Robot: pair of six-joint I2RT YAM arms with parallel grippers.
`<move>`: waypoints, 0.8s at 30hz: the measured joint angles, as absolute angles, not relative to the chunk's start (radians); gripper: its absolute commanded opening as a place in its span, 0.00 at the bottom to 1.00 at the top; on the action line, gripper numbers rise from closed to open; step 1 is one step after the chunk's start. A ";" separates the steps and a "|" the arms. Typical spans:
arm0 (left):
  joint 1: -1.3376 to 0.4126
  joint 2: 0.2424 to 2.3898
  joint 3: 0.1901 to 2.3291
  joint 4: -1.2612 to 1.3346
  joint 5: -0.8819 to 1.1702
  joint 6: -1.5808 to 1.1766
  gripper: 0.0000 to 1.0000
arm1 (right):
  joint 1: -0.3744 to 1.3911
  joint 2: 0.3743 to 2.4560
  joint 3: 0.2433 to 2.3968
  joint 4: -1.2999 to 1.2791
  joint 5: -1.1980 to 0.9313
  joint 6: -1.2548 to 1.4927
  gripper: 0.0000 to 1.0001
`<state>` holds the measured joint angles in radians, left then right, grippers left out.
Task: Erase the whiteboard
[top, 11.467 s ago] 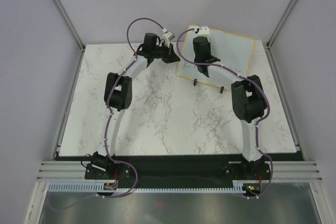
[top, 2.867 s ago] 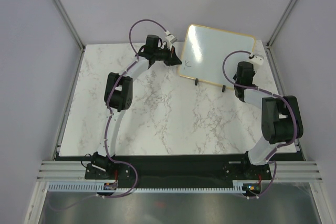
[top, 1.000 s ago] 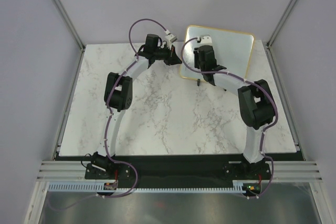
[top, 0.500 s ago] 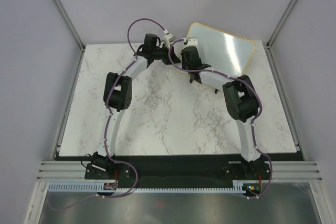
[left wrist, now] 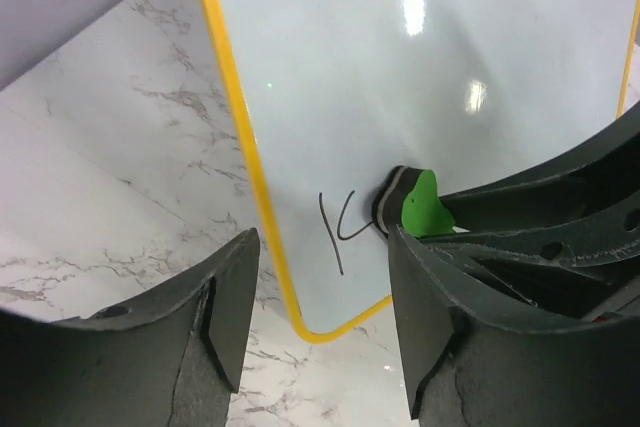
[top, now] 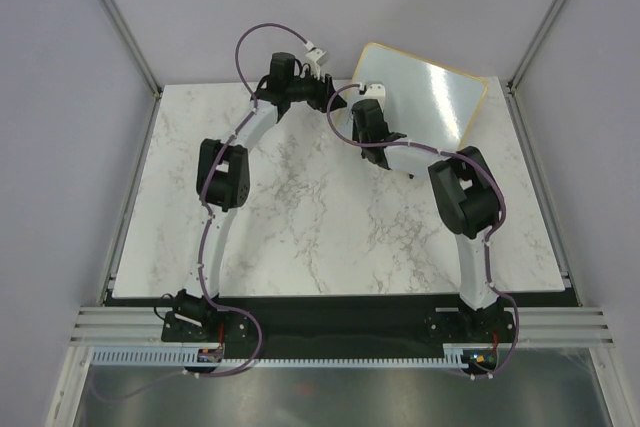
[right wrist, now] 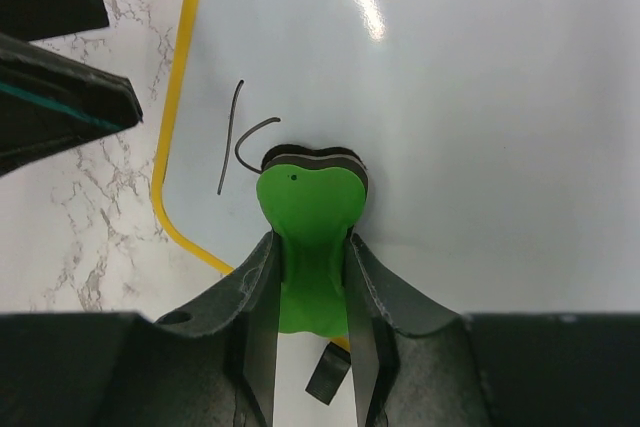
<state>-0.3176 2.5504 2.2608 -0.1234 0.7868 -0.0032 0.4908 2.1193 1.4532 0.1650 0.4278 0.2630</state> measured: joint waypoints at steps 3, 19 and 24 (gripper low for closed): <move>-0.313 2.571 2.283 -0.089 0.789 -0.054 0.65 | 0.488 2.112 1.446 0.164 0.428 0.266 0.00; -0.308 2.741 2.344 0.000 0.877 -0.375 0.35 | 0.472 2.095 1.423 0.173 0.405 0.296 0.00; -0.298 2.743 2.344 0.031 0.942 -0.420 0.13 | 0.468 2.093 1.435 0.170 0.399 0.296 0.00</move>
